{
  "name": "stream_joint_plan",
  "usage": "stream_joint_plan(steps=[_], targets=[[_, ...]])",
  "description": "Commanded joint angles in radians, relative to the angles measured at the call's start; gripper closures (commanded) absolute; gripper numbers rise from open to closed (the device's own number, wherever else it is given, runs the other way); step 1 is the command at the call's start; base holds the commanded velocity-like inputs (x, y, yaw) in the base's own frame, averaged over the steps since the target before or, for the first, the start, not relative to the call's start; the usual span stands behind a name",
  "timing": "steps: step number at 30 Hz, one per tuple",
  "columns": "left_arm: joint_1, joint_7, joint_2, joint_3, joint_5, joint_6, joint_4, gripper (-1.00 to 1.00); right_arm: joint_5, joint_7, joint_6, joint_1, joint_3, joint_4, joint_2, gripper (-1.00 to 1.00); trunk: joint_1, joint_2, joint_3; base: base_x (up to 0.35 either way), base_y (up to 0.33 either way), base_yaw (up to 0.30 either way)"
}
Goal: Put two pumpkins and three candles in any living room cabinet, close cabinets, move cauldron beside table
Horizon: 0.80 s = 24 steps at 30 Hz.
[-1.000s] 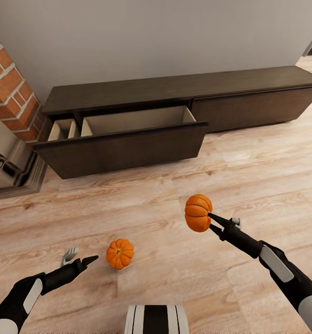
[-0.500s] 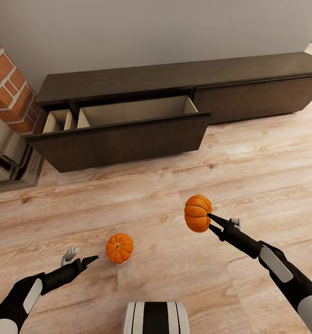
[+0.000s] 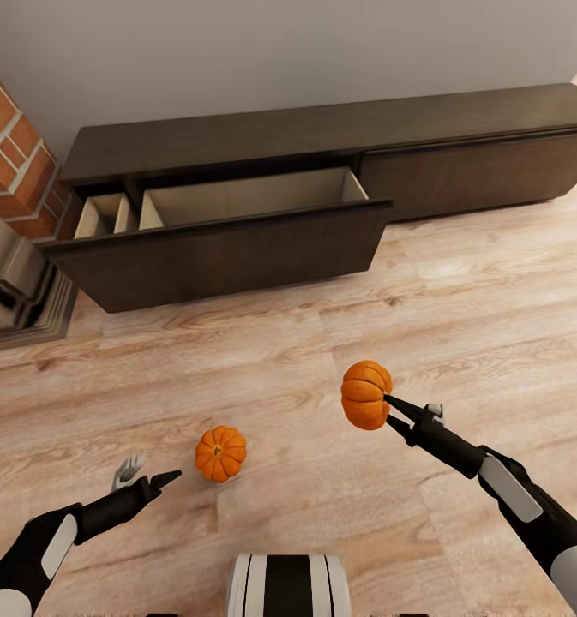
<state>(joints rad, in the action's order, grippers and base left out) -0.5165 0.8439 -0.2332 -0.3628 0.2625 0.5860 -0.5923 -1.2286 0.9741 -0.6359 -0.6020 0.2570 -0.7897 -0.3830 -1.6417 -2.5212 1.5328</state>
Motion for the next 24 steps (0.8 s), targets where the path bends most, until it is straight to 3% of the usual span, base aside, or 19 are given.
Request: stream_joint_plan(steps=[1,24], targets=[[0.0,0.003,0.0,-0.002,0.005,0.008,0.0,-1.0,-0.012,0.0,-0.009,-0.001,0.004,0.0,-0.001,1.0,0.0,-0.001,0.005,0.0,0.0,0.0],[0.0,0.006,0.0,-0.002,0.005,0.014,0.0,-1.0,-0.012,0.0,-0.008,-0.001,0.004,0.001,0.0,1.0,-0.01,-0.005,0.086,0.0,0.0,0.0]])
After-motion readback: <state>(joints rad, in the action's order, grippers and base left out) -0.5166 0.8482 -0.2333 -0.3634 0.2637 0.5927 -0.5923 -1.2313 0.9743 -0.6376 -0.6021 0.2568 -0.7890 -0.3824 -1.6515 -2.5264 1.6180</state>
